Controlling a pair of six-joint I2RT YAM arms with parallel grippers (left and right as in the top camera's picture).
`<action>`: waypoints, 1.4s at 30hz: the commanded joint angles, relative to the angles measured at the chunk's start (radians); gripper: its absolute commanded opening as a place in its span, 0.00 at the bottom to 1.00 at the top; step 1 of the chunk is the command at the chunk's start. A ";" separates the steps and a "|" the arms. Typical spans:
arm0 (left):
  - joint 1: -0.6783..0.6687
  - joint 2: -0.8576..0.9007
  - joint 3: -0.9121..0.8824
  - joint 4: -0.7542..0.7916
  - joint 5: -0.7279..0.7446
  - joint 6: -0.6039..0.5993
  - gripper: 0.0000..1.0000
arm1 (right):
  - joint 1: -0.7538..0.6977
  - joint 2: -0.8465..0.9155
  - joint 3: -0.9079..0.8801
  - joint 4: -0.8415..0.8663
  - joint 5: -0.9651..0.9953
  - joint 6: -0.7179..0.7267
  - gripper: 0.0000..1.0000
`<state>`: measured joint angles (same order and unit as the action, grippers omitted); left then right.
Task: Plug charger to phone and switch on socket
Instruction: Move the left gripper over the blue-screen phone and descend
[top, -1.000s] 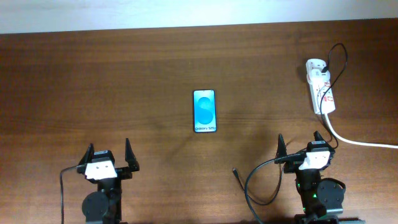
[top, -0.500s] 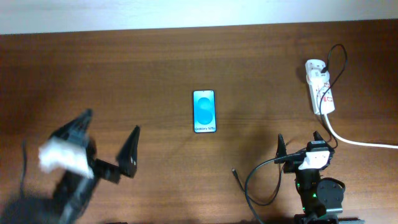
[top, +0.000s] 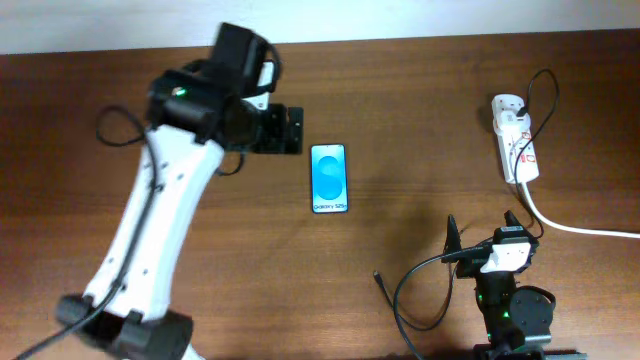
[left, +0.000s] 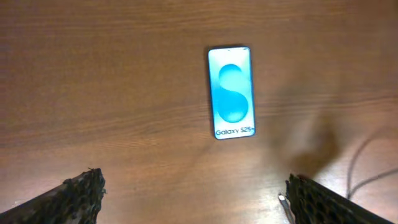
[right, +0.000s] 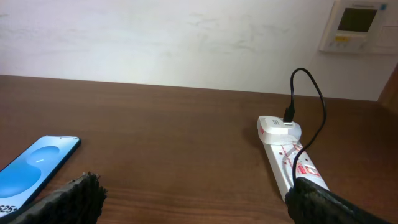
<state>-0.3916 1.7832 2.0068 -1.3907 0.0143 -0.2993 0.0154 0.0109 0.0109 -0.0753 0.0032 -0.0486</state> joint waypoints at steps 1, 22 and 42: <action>-0.050 0.057 0.027 0.042 -0.034 -0.060 0.99 | 0.006 -0.006 -0.005 -0.007 0.006 0.005 0.98; -0.169 0.525 0.026 0.240 -0.023 -0.185 0.99 | 0.006 -0.006 -0.005 -0.007 0.006 0.005 0.98; -0.169 0.672 0.024 0.257 -0.037 -0.232 0.99 | 0.006 -0.006 -0.005 -0.007 0.006 0.005 0.98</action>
<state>-0.5636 2.4237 2.0266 -1.1328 -0.0135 -0.5167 0.0154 0.0113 0.0109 -0.0753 0.0032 -0.0486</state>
